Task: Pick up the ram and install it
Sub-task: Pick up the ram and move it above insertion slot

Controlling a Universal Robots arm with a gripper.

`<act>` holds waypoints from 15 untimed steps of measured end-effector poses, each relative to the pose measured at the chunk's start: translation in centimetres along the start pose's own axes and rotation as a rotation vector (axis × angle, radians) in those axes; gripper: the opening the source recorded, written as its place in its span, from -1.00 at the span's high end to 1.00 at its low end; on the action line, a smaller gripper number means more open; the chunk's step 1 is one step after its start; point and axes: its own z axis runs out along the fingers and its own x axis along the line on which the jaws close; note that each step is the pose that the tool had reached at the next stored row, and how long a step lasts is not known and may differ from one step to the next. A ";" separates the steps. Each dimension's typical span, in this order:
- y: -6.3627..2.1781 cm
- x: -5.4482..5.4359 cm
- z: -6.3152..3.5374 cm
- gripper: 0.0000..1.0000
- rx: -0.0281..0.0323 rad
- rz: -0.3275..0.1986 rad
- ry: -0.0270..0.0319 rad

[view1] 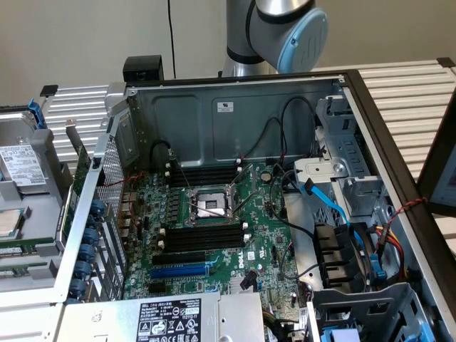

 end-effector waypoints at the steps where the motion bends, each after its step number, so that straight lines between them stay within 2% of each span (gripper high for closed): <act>1: 0.00 0.0 0.03 0.80 -0.0003 -0.018 0.0007; 15: -0.02 0.0 0.30 0.80 -0.0042 -0.272 0.0131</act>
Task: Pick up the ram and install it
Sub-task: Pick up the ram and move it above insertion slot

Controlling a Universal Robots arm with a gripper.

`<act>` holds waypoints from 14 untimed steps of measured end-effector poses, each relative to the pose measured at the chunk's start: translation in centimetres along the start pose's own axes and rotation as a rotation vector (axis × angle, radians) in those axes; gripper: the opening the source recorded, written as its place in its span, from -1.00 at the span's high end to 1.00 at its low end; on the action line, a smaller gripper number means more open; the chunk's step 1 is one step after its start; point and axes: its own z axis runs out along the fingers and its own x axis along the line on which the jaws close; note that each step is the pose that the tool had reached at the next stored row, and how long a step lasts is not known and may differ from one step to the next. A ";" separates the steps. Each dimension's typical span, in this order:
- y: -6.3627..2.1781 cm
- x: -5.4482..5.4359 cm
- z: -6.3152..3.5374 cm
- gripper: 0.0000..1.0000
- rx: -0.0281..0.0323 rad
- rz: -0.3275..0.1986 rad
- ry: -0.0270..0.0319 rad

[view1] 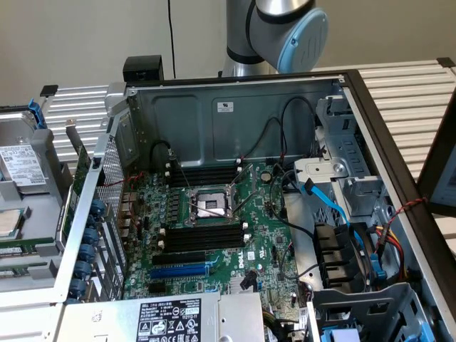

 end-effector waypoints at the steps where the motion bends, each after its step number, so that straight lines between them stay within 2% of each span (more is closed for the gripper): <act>1: 0.00 0.0 0.02 0.80 -0.0003 -0.018 0.0008; 14: -0.01 0.0 0.26 0.80 -0.0040 -0.254 0.0124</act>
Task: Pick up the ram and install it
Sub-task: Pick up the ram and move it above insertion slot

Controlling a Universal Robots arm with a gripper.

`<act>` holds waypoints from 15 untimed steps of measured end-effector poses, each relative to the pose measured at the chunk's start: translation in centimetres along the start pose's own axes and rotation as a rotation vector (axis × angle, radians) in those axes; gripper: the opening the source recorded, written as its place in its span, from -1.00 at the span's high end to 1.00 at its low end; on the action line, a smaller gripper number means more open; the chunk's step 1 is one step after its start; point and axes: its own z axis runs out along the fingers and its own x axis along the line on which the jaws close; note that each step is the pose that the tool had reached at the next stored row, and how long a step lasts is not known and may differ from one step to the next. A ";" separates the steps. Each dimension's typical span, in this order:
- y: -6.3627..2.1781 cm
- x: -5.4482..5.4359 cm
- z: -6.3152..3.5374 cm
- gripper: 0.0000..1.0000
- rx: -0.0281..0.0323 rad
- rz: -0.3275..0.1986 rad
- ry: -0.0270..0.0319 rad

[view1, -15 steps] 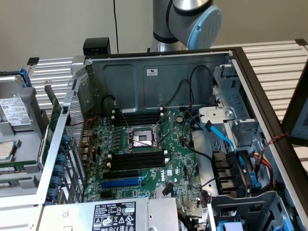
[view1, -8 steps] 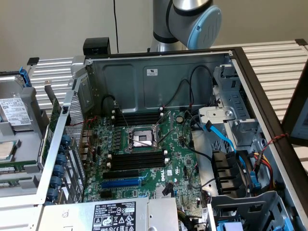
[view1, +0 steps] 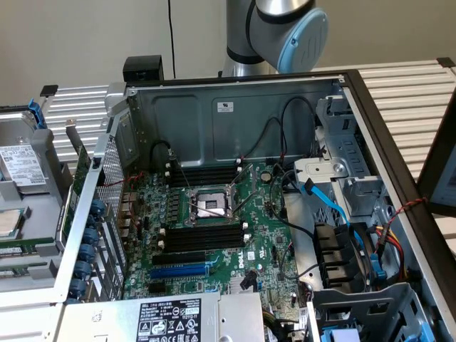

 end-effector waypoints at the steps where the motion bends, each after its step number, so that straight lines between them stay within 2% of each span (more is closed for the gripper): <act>1: 0.00 0.0 0.02 0.80 -0.0003 -0.018 0.0009; 15: -0.01 0.0 0.15 0.80 -0.0040 -0.273 0.0129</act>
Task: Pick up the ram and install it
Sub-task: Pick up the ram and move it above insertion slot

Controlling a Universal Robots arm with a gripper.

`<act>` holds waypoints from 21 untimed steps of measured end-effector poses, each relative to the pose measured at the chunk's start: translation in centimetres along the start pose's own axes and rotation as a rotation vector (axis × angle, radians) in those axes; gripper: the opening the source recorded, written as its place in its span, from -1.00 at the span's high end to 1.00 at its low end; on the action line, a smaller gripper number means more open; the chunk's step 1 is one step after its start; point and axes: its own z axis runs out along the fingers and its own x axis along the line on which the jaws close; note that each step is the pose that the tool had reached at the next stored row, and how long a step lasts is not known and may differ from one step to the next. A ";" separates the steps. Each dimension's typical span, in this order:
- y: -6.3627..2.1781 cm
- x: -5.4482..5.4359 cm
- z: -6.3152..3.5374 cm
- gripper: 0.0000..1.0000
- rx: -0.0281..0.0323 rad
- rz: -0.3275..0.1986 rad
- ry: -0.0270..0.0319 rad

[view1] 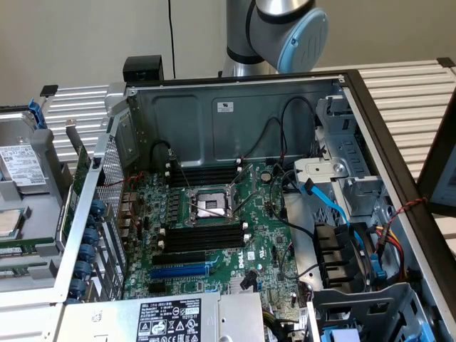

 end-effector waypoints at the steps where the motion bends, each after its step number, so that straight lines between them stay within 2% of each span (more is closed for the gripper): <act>1: 0.00 0.0 0.01 0.80 -0.0001 -0.018 0.0008; 3: 0.01 0.0 0.01 0.80 0.0020 -0.052 0.0010; 5: 0.00 0.0 0.02 0.80 0.0073 -0.085 -0.0011; 7: 0.00 0.0 0.04 0.80 0.0091 -0.121 -0.0012; 21: 0.00 0.0 0.19 0.80 0.0052 -0.375 0.0090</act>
